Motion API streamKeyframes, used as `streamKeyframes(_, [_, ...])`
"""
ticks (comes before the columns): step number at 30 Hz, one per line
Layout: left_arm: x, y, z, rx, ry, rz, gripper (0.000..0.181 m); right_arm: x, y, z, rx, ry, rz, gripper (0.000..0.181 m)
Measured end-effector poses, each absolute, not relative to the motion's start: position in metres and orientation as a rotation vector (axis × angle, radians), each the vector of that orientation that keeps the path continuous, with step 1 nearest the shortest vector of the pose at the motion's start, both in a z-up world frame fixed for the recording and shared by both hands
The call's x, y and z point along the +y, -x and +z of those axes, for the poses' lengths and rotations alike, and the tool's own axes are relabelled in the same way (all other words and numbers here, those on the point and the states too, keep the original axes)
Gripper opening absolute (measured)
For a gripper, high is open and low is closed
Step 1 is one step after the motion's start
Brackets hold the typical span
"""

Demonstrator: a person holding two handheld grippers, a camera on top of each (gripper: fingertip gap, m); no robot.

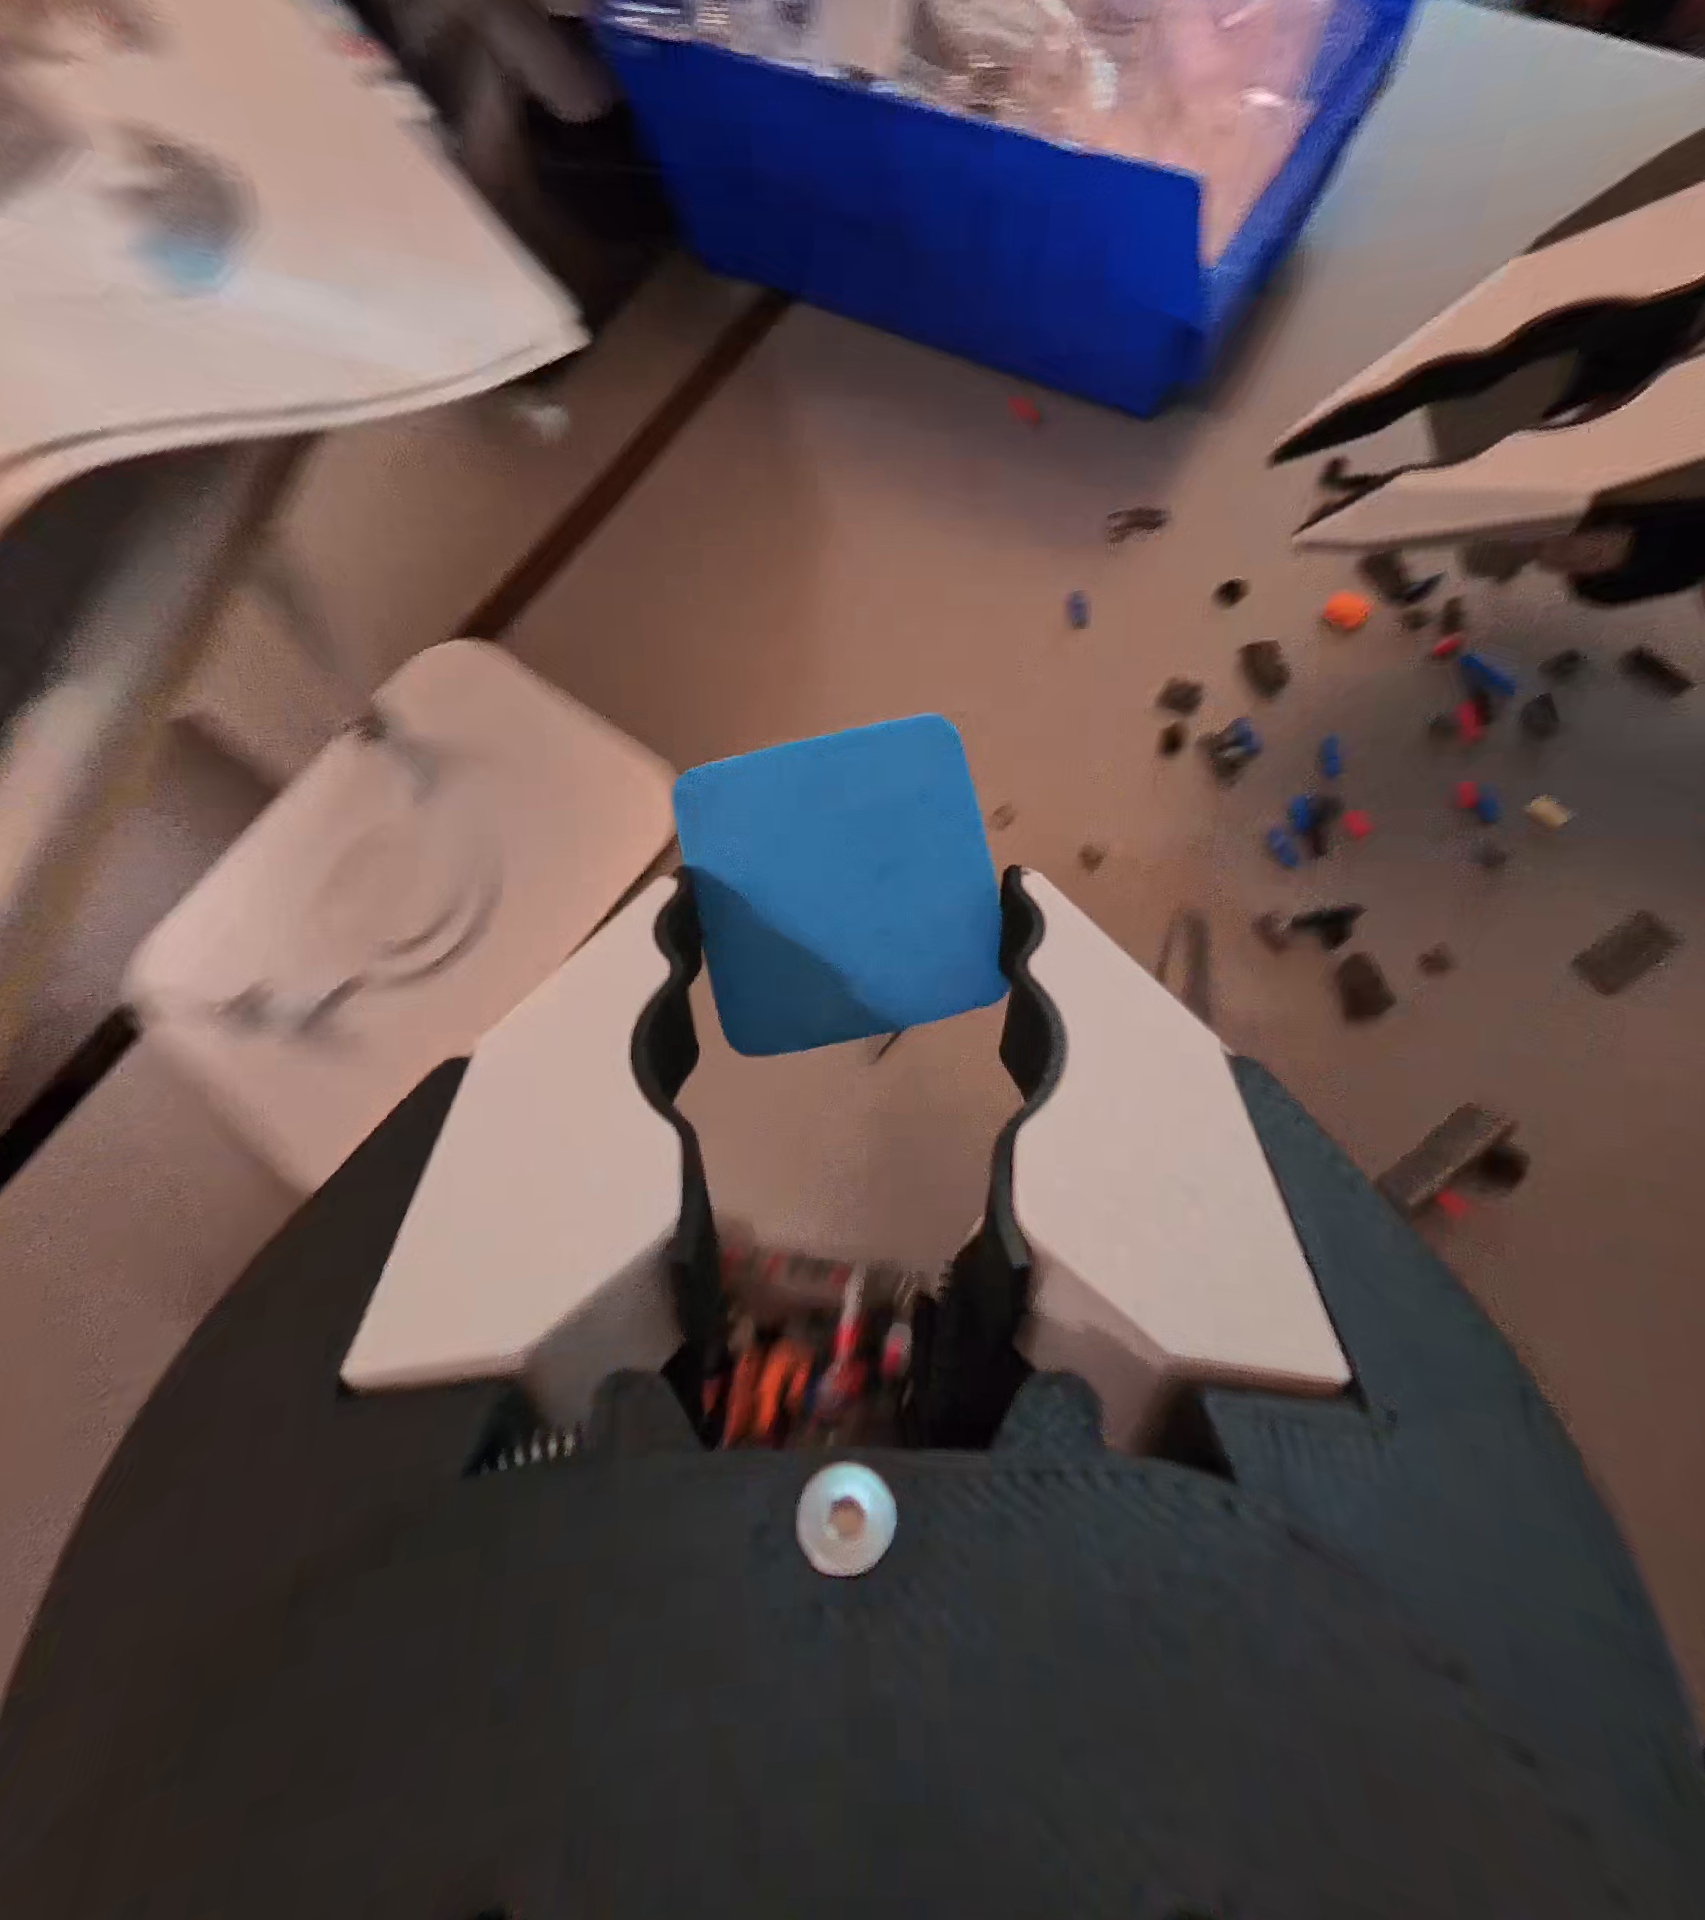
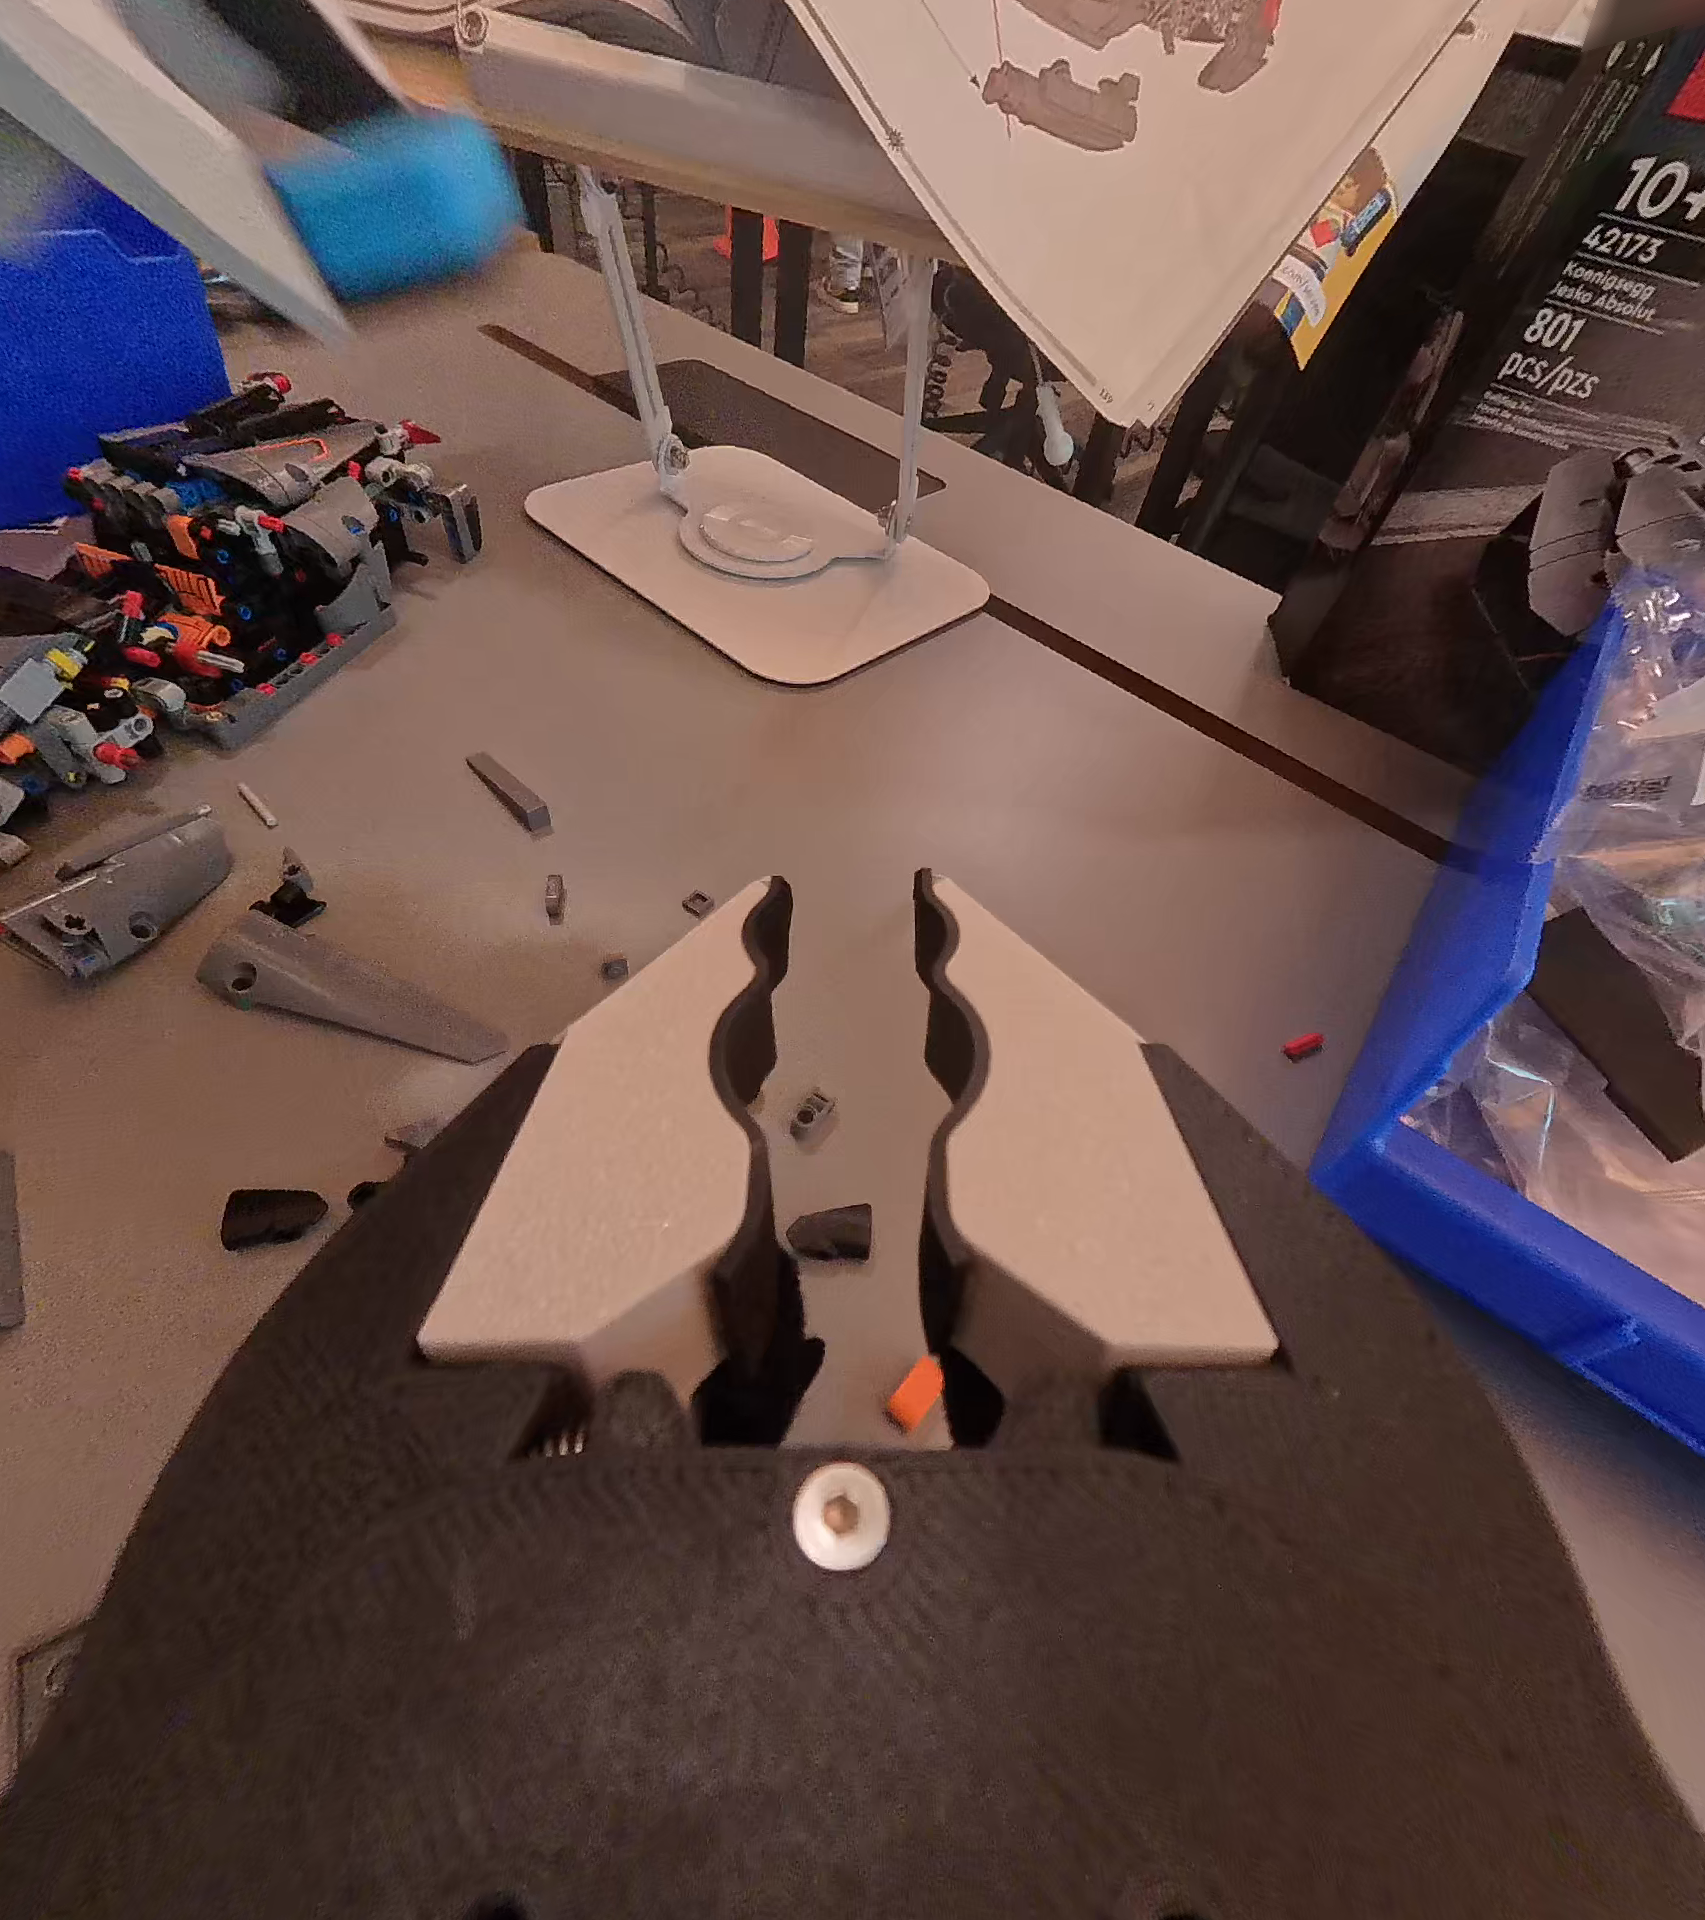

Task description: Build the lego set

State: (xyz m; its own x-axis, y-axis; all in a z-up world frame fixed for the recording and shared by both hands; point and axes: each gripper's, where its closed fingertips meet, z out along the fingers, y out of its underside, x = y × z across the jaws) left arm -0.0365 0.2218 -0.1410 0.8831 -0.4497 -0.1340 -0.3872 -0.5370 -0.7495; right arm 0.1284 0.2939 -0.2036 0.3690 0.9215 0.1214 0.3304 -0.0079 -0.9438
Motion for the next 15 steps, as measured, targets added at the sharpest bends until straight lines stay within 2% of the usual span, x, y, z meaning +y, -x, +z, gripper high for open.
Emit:
streamKeyframes(1, [0.195,0.074,-0.123,0.521,2.179,0.017,0.055,0.294,-0.128,-0.204,-1.161,1.559,0.69,0.022])
streamKeyframes(4, [0.105,0.215,-0.095,0.238,2.206,0.367,0.055,0.296,-0.128,-0.209,-1.169,1.577,0.676,0.023])
streamKeyframes(7, [0.001,0.362,-0.106,-0.13,2.312,0.577,0.056,0.298,-0.128,-0.214,-1.175,1.595,0.671,0.023])
streamKeyframes(11, [-0.117,0.504,-0.152,-0.601,2.345,0.572,0.056,0.302,-0.129,-0.221,-1.177,1.616,0.648,0.022])
streamKeyframes(15, [-0.193,0.588,-0.214,-0.865,2.371,0.609,0.055,0.307,-0.131,-0.232,-1.184,1.653,0.619,0.022])
